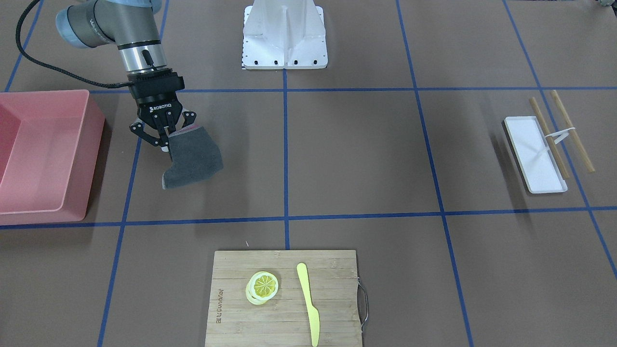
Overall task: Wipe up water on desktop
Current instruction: 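Carry the towel with the right gripper toward the pink bin while the left arm retracts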
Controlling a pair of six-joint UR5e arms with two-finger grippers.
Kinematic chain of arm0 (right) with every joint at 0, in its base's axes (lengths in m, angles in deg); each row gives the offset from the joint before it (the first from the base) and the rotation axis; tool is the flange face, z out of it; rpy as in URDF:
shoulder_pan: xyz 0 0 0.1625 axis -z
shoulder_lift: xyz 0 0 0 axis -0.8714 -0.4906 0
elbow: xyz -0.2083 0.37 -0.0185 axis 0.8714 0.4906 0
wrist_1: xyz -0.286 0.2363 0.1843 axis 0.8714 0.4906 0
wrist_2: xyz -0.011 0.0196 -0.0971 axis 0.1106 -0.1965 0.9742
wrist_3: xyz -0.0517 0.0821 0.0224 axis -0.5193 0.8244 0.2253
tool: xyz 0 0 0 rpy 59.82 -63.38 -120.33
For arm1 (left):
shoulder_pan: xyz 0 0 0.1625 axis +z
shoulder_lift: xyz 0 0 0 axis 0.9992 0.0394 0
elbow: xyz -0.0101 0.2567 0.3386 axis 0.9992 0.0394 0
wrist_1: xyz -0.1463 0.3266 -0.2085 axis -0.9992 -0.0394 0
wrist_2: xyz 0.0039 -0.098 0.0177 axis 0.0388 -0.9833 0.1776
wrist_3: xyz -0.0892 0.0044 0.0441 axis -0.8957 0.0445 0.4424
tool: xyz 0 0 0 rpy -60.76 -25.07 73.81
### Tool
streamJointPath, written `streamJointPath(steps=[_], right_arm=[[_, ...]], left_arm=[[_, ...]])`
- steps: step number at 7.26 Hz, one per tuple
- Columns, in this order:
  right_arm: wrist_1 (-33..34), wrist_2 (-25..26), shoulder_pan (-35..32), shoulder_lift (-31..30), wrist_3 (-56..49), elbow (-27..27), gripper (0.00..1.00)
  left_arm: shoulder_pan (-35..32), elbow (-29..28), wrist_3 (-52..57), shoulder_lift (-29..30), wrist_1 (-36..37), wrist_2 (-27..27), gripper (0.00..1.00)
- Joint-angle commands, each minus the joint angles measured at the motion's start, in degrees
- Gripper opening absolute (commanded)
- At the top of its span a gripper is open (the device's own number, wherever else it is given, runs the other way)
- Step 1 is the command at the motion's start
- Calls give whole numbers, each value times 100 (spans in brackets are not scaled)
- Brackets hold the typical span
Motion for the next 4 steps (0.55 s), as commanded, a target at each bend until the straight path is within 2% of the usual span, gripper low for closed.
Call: streamJointPath(steps=[1, 3, 4], right_arm=[[1237, -11, -9, 39, 0, -131, 0], [2783, 15, -18, 39, 17, -61, 0], [3216, 6, -18, 30, 26, 70, 0]], left_arm=[[-451, -248, 184, -433, -102, -85, 99], [-451, -257, 147, -478, -102, -94, 99], [-451, -231, 147, -539, -102, -94, 99]])
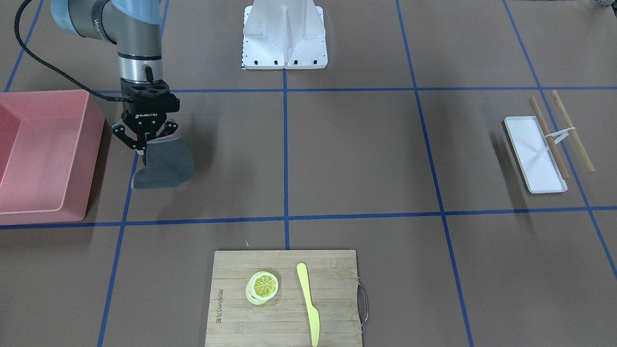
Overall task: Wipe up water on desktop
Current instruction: 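Carry the towel with the right gripper toward the pink bin while the left arm retracts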
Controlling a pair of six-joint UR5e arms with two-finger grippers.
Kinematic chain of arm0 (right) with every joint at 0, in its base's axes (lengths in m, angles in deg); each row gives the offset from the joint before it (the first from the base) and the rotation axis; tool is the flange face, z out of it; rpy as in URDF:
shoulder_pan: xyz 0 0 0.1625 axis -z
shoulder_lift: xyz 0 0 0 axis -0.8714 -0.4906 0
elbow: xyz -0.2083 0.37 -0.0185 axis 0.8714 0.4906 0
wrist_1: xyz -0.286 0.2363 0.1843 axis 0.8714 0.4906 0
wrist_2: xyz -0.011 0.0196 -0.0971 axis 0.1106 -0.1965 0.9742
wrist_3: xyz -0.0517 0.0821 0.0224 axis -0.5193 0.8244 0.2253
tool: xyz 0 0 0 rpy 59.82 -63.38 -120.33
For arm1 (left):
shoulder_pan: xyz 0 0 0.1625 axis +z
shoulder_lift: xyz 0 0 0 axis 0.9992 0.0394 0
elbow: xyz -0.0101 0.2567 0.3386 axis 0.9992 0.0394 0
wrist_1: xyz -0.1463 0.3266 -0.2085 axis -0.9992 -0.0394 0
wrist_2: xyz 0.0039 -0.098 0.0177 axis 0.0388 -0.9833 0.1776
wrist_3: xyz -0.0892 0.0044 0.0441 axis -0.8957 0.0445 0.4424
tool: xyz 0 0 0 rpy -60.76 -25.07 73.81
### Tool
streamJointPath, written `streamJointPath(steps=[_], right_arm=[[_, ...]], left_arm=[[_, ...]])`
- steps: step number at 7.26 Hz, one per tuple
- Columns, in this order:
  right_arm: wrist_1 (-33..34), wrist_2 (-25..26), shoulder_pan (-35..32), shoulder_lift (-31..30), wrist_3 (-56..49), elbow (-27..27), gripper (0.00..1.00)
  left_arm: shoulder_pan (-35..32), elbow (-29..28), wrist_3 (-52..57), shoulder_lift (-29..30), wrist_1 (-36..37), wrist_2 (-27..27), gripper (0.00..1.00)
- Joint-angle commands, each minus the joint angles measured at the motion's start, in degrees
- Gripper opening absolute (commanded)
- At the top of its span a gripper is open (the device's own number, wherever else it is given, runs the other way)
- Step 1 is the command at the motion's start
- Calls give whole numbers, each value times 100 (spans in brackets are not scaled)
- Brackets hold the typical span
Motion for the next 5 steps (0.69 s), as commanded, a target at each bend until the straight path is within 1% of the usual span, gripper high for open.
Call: streamJointPath(steps=[1, 2, 3, 4, 5], right_arm=[[852, 7, -2, 11, 37, 424, 0], [793, 7, 15, 281, 124, 766, 0], [792, -19, 129, 980, 691, 1248, 0], [784, -45, 234, 1509, 844, 1601, 0], [775, -124, 244, 1766, 889, 1561, 0]], left_arm=[[2, 15, -8, -63, -2, -4, 99], [2, 15, -17, -54, -2, -4, 99], [2, 15, -17, -46, -2, -4, 99], [2, 15, -69, -19, -2, -4, 99], [2, 24, -140, -10, -11, -4, 99]])
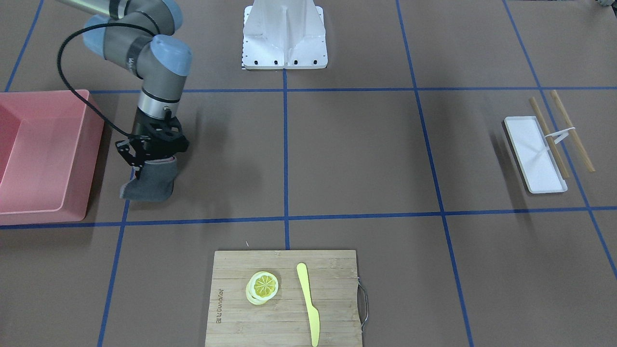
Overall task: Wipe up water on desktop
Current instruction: 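Wipe the towel with the right gripper across the table center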
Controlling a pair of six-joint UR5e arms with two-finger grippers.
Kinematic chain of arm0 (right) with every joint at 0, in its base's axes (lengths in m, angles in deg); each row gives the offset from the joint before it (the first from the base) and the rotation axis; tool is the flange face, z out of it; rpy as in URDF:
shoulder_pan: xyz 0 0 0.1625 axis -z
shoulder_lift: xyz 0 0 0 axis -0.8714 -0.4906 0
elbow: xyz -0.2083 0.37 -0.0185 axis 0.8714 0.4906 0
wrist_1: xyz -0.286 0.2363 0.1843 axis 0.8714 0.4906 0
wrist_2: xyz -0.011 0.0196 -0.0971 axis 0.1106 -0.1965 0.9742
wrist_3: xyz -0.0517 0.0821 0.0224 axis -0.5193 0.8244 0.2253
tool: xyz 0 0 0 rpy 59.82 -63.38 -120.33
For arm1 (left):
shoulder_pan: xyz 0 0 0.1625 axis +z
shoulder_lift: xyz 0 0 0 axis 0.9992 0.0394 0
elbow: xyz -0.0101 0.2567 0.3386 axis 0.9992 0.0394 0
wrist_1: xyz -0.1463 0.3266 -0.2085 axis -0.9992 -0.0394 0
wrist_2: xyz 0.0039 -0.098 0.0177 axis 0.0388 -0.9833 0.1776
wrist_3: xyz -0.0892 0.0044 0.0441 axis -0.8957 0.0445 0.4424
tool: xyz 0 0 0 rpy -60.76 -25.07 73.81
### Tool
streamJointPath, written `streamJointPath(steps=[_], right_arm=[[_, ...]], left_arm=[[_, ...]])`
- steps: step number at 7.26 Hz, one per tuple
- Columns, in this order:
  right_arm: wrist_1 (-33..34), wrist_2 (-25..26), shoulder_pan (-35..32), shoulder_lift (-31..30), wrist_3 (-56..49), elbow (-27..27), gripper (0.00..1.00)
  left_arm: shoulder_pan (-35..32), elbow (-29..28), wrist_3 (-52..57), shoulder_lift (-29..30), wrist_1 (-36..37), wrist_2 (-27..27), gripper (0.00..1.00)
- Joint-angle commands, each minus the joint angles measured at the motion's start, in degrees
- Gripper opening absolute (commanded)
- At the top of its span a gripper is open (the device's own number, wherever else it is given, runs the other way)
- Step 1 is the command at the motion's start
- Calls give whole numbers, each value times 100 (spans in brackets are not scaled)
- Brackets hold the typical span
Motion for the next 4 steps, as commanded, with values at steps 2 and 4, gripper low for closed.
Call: streamJointPath(steps=[2, 4], right_arm=[[-294, -187, 354, 833, 1140, 164, 0], [-1051, -258, 758, 887, 2291, 146, 0]], left_arm=[[0, 6, -72, 25, -6, 0, 99], [0, 6, -72, 25, 2, 0, 99]])
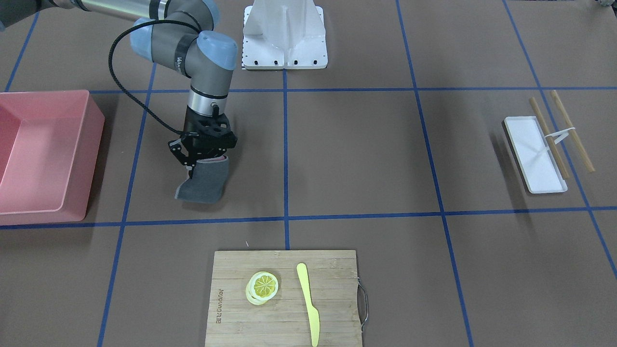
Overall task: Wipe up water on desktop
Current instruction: 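Wipe the towel with the right gripper across the table center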
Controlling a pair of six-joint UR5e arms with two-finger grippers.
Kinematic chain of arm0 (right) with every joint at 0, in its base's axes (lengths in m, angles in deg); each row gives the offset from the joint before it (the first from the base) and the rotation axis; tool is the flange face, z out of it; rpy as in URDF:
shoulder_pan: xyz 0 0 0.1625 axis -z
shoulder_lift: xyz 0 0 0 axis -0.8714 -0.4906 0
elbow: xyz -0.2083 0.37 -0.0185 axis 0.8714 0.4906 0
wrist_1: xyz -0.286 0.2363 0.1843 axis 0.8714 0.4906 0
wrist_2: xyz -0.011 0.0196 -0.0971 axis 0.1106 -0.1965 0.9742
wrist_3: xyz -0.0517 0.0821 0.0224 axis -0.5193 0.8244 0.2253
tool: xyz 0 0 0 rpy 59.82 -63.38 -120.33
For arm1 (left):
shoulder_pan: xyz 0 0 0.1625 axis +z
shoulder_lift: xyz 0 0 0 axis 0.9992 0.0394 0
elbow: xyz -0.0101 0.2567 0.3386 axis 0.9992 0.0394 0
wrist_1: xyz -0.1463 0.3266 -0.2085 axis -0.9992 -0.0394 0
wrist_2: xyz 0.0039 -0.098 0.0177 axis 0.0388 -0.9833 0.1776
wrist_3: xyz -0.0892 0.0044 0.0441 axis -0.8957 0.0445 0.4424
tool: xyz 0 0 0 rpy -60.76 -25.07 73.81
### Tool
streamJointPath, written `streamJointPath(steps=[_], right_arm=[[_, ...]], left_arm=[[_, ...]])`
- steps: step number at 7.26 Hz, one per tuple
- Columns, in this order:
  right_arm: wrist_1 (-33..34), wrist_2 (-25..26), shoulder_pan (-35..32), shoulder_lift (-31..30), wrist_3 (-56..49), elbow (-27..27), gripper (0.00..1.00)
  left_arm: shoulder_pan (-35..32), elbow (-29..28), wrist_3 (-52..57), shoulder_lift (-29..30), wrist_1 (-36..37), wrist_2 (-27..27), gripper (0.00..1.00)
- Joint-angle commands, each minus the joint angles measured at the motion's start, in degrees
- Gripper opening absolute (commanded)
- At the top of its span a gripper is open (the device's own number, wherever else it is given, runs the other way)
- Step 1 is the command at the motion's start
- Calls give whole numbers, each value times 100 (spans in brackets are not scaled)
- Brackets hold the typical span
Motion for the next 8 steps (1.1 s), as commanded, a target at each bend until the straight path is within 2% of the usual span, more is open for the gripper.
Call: streamJointPath(steps=[1, 2, 3, 4, 6, 8], right_arm=[[-126, -35, 256, -15, 673, -26, 0], [824, -44, 213, -24, 515, -140, 0], [1452, -52, 21, -120, -43, -506, 0], [1945, -61, 2, -660, -397, -1015, 0], [2570, -79, -278, -1532, -1064, -1641, 0], [2794, -79, -333, -1930, -1279, -1565, 0]], left_arm=[[0, 9, -1, 1, 6, 0, 99], [0, 18, -10, 1, 6, 0, 99], [0, 18, -10, -8, 6, -70, 99], [0, 1, -10, -43, -2, -349, 99], [0, -9, -10, -43, 6, -422, 99], [0, -17, -28, -43, 6, -422, 99]])
